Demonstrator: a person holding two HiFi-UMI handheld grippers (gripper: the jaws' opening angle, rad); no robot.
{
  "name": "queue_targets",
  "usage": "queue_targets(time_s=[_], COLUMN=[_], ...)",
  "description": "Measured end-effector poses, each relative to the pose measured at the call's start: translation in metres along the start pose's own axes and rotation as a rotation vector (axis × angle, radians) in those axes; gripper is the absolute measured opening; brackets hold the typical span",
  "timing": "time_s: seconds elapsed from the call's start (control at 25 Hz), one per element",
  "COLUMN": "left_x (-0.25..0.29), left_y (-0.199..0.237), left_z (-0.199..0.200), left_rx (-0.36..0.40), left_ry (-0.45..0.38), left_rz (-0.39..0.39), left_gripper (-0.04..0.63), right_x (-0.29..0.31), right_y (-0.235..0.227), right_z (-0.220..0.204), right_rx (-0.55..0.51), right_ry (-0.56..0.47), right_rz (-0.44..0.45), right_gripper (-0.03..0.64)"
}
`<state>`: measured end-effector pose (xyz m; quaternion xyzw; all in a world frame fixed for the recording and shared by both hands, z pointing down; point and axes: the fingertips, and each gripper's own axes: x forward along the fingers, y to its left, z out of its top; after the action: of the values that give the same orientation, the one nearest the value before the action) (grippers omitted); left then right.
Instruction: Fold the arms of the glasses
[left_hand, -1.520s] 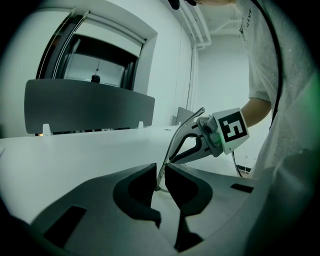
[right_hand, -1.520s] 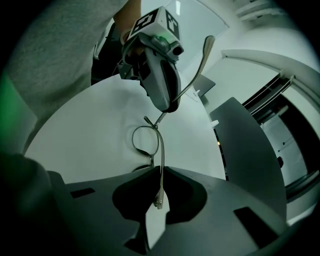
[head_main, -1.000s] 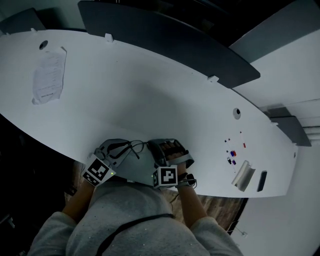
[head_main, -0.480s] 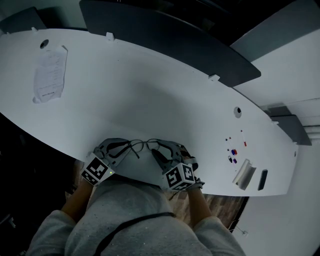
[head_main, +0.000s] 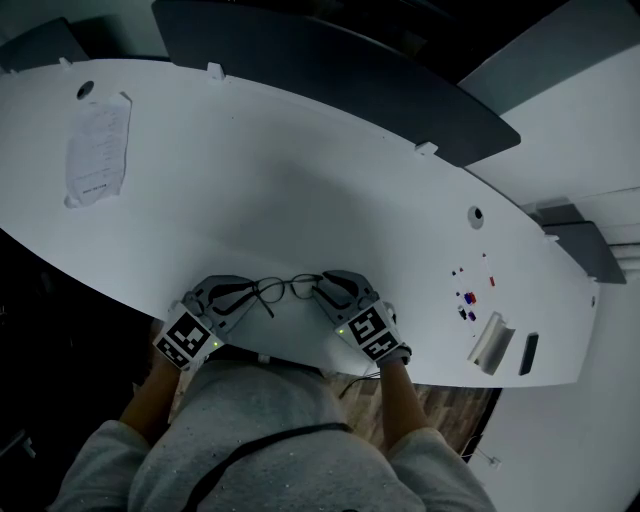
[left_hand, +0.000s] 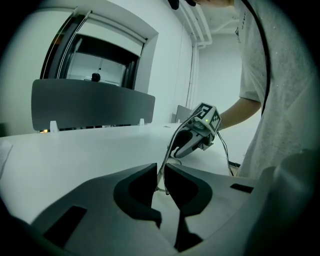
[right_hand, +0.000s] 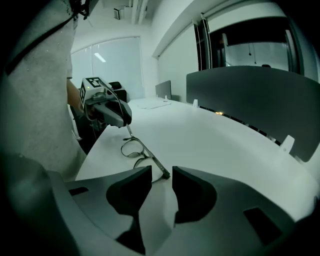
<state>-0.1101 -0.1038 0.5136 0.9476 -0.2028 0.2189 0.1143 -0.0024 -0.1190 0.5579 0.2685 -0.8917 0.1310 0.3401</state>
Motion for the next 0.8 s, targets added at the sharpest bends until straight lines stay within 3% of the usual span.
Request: queue_targets(time_s=[0.12,0.24,0.56,0.68,0.8], left_x=[0.000,0.001,0.010,0.015,0.022], left_y=[0.001,0.003,0.002,0.000,-0.001], left_z=[0.001,0.001,-0.001,-0.004,-0.007], left_rx=[-0.001,0.009,0.049,0.103,0.203], left_ry=[0.000,0.014,0.066,0.123,0.208], left_rz=[0.007,0.024,0.028,0.037,0.062], left_gripper=[0.053,0.048,0.048,0.046,0.040], right_x=[0.003,0.002,-0.001,-0.003,-0.004], right_y=[0.001,0.004,0.007,0.008,0.010], right_z=[-0.001,0.001,0.000,-0.002,-0.001], right_rx=[-0.069,-0.137,-0.181,-0.182,-0.195], right_ry=[0.024,0.026,0.015,0.003,-0.004], right_rz=[0.010,0.005,-0.025,-0.030,-0.036], right_gripper=[0.072,0.063,0.058,0.058,0.057])
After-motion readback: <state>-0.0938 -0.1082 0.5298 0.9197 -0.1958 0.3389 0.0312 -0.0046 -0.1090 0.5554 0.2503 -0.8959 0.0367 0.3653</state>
